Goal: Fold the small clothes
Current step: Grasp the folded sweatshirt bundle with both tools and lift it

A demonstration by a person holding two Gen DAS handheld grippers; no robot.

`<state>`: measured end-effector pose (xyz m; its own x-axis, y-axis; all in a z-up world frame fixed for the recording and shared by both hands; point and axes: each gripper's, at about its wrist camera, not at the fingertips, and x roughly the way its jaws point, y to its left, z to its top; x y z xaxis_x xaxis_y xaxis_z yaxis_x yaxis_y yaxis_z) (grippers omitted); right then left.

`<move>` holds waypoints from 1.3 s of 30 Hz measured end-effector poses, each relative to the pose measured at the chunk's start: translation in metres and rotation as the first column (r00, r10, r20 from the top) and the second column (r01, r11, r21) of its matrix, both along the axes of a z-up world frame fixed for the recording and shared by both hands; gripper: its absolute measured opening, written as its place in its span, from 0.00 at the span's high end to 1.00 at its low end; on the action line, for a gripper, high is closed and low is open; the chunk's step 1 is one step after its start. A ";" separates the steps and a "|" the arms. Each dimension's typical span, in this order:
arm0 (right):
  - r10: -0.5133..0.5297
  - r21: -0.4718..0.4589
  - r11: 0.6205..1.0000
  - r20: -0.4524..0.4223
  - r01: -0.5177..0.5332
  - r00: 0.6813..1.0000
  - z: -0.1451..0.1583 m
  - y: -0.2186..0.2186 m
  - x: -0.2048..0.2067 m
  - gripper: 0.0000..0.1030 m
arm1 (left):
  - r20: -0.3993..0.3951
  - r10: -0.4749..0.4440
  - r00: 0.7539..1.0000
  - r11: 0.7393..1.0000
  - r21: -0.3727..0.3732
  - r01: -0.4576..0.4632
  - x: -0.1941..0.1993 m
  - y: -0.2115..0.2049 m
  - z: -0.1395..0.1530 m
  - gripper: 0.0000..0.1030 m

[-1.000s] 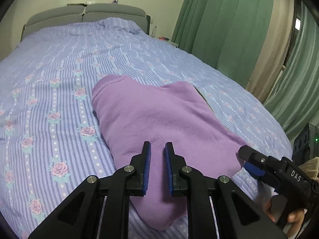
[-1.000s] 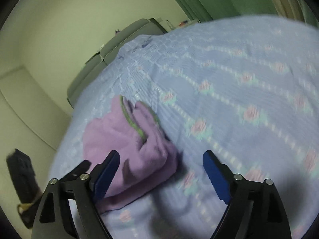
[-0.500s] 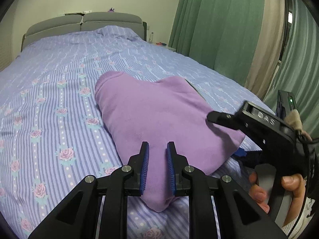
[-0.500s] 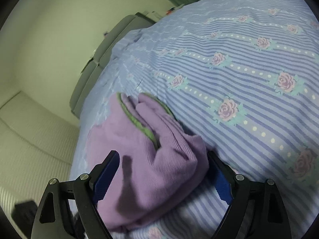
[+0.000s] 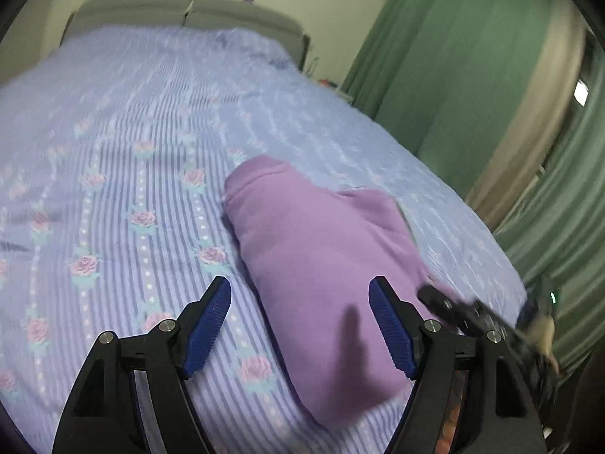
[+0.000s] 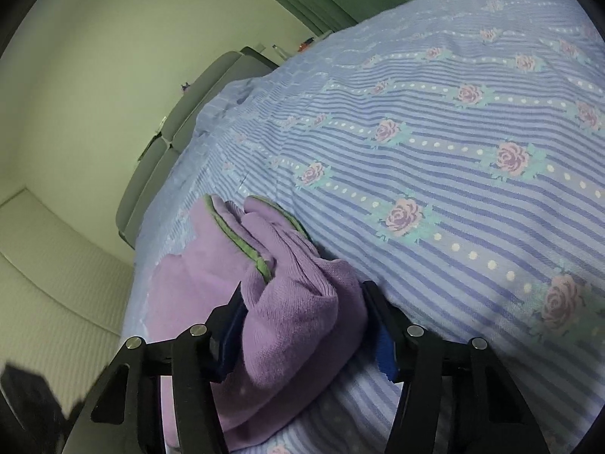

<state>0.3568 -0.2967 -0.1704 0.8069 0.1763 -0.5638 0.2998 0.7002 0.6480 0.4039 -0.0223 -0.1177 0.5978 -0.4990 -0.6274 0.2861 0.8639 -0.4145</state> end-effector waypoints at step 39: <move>0.099 -0.134 0.987 0.060 -0.091 0.993 0.066 0.037 -0.073 0.58 | 0.010 -0.095 0.995 0.995 0.021 0.094 -0.047 -0.007 0.053 0.52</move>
<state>0.2837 -0.2600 -0.1047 0.8264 0.1821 -0.5328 0.1872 0.8035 0.5651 0.3572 -0.0294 -0.0647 0.5558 -0.5408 -0.6314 0.3715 0.8410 -0.3933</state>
